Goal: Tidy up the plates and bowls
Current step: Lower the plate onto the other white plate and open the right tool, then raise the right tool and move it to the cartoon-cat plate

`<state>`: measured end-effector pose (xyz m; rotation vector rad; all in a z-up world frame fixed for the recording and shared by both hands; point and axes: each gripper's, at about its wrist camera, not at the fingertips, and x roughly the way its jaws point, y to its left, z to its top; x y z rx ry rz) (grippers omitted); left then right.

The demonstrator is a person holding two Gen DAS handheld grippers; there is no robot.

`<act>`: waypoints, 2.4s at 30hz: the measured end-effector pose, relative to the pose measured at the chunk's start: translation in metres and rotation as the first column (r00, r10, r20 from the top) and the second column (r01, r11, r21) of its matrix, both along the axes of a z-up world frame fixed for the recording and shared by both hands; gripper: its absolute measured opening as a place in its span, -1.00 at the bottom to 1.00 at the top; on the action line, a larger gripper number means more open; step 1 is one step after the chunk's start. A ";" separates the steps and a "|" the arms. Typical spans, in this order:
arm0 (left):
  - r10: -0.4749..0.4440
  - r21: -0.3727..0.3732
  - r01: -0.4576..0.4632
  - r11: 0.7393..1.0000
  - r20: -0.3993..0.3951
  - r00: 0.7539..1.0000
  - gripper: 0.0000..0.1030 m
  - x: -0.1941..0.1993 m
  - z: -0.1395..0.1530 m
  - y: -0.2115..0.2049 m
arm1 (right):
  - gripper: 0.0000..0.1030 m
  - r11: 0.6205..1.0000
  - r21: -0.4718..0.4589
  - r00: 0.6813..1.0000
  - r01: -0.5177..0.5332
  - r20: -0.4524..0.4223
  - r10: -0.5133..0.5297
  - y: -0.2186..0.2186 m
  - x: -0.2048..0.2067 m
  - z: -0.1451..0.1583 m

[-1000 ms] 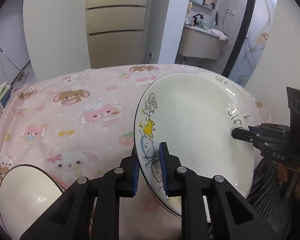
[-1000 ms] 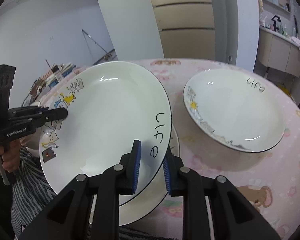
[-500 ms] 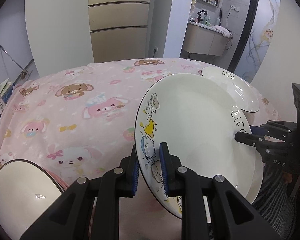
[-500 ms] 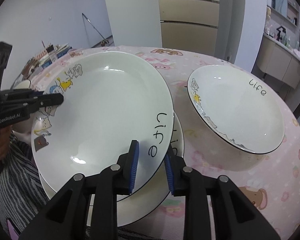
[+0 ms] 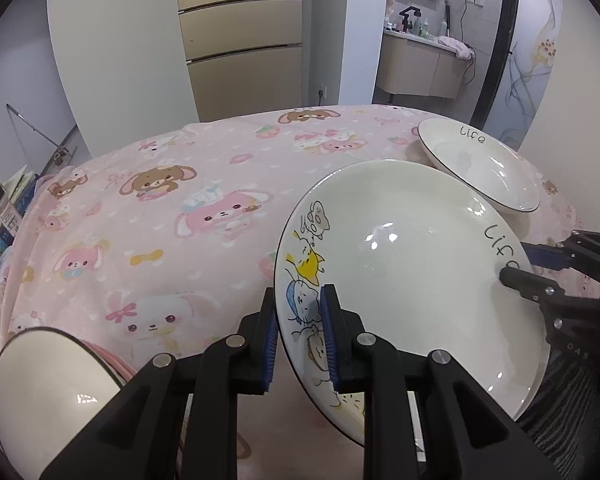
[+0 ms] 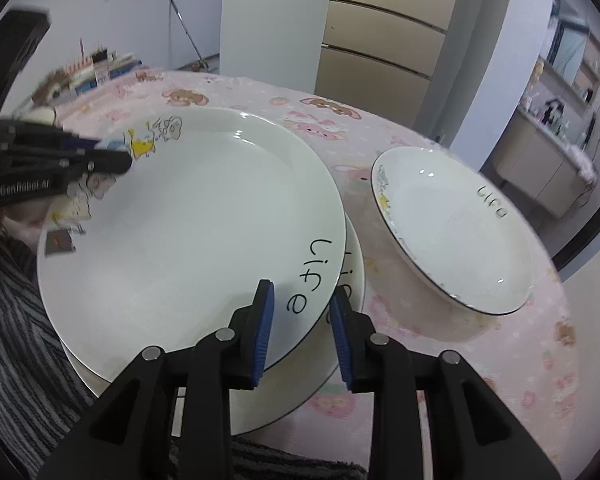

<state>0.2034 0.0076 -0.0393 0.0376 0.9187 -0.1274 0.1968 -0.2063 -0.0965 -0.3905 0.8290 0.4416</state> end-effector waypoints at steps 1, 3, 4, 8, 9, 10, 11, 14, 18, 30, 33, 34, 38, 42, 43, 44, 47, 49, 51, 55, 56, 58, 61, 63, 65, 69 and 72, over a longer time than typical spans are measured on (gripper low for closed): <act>-0.004 0.000 0.004 1.000 -0.001 1.000 -0.59 0.001 0.000 0.000 | -0.48 1.000 -0.031 1.000 0.003 0.020 -0.002 0.003 -0.003 0.000; -0.018 0.005 0.018 1.000 -0.003 1.000 -0.59 0.002 -0.002 -0.002 | -0.52 0.994 -0.110 0.998 0.008 0.070 0.000 0.008 -0.009 -0.001; -0.019 0.017 0.019 1.000 -0.002 1.000 -0.59 0.002 -0.002 -0.004 | -0.53 0.992 -0.129 0.996 0.012 0.085 -0.001 0.010 -0.010 -0.002; -0.019 0.026 0.019 0.999 0.005 1.000 -0.59 0.000 -0.002 -0.006 | -0.59 0.992 -0.123 0.995 0.017 0.099 -0.005 0.007 -0.009 0.000; -0.023 0.023 0.023 0.999 0.003 1.000 -0.59 0.000 -0.003 -0.007 | -0.59 0.995 -0.102 0.995 0.017 0.098 -0.007 0.004 -0.009 0.001; -0.031 0.022 0.031 0.999 0.000 1.000 -0.60 0.000 -0.003 -0.008 | -0.58 0.997 -0.077 0.995 0.021 0.096 -0.013 0.000 -0.008 0.004; -0.038 0.027 0.038 0.999 -0.003 0.999 -0.61 -0.001 -0.004 -0.011 | -0.58 0.998 -0.054 0.995 0.025 0.099 -0.020 -0.002 -0.008 0.006; -0.066 0.070 0.066 0.995 -0.004 0.998 -0.68 -0.002 -0.008 -0.021 | -0.40 0.999 0.010 0.995 0.034 0.099 -0.035 -0.010 -0.007 0.012; -0.063 0.080 0.063 0.995 -0.002 0.998 -0.69 -0.003 -0.007 -0.022 | 0.20 0.998 0.049 0.994 0.037 0.103 -0.042 -0.014 -0.007 0.015; -0.124 -0.032 0.126 0.991 0.063 0.990 0.98 -0.013 0.006 -0.020 | 1.00 0.981 0.184 0.988 0.053 0.132 -0.078 -0.035 -0.006 0.031; -0.134 0.008 0.134 0.991 0.135 0.982 1.00 -0.023 0.017 -0.027 | 1.00 0.975 0.219 0.983 0.046 0.164 -0.083 -0.038 -0.009 0.039; -0.137 0.009 0.137 0.991 0.147 0.980 1.00 -0.024 0.019 -0.027 | 1.00 0.972 0.229 0.981 0.044 0.176 -0.086 -0.040 -0.010 0.042; -0.116 -0.006 0.121 0.993 0.219 0.969 1.00 -0.029 0.034 -0.025 | 1.00 0.965 0.259 0.973 0.042 0.209 -0.098 -0.045 -0.014 0.057; -0.109 -0.048 0.132 0.990 0.330 0.938 1.00 -0.040 0.059 -0.020 | 1.00 0.959 0.280 0.933 0.042 0.332 -0.138 -0.051 -0.032 0.088; -0.108 -0.050 0.132 0.990 0.341 0.934 1.00 -0.041 0.066 -0.020 | 1.00 0.955 0.293 0.928 0.034 0.346 -0.139 -0.053 -0.035 0.097; -0.108 -0.051 0.134 0.990 0.351 0.930 1.00 -0.042 0.074 -0.021 | 1.00 0.953 0.301 0.925 0.028 0.355 -0.139 -0.054 -0.036 0.106; -0.109 -0.080 0.149 0.986 0.372 0.922 1.00 -0.045 0.100 -0.024 | 1.00 0.950 0.313 0.912 0.011 0.386 -0.138 -0.053 -0.039 0.134; -0.107 -0.112 0.161 0.980 0.385 0.917 1.00 -0.047 0.120 -0.024 | 1.00 0.946 0.325 0.901 -0.005 0.411 -0.136 -0.053 -0.042 0.153; -0.096 -0.112 0.155 0.982 0.417 0.904 1.00 -0.048 0.138 -0.026 | 1.00 0.938 0.346 0.890 -0.024 0.436 -0.138 -0.052 -0.047 0.171; -0.100 -0.104 0.166 0.981 0.461 0.882 1.00 -0.047 0.163 -0.034 | 1.00 0.917 0.392 0.871 -0.067 0.472 -0.138 -0.048 -0.056 0.192; -0.100 -0.104 0.167 0.980 0.469 0.878 1.00 -0.046 0.168 -0.037 | 1.00 0.916 0.393 0.864 -0.073 0.484 -0.139 -0.047 -0.057 0.196; -0.107 -0.107 0.180 0.978 0.484 0.868 1.00 -0.045 0.179 -0.043 | 1.00 0.917 0.391 0.854 -0.077 0.501 -0.142 -0.045 -0.058 0.204; -0.117 -0.089 0.191 0.977 0.528 0.841 1.00 -0.045 0.196 -0.052 | 1.00 0.910 0.408 0.841 -0.079 0.517 -0.158 -0.049 -0.055 0.216; -0.120 -0.053 0.180 0.982 0.562 0.818 1.00 -0.043 0.206 -0.061 | 1.00 0.896 0.437 0.836 -0.081 0.518 -0.178 -0.054 -0.053 0.222; -0.134 -0.031 0.185 0.982 0.573 0.809 1.00 -0.039 0.214 -0.070 | 1.00 0.886 0.458 0.832 -0.077 0.519 -0.196 -0.059 -0.048 0.228; -0.154 -0.033 0.213 0.976 0.587 0.795 1.00 -0.025 0.225 -0.084 | 1.00 0.877 0.479 0.805 -0.036 0.534 -0.259 -0.065 -0.040 0.243; -0.158 -0.066 0.240 0.968 0.580 0.799 1.00 -0.011 0.230 -0.093 | 1.00 0.890 0.456 0.792 0.015 0.538 -0.288 -0.069 -0.029 0.245</act>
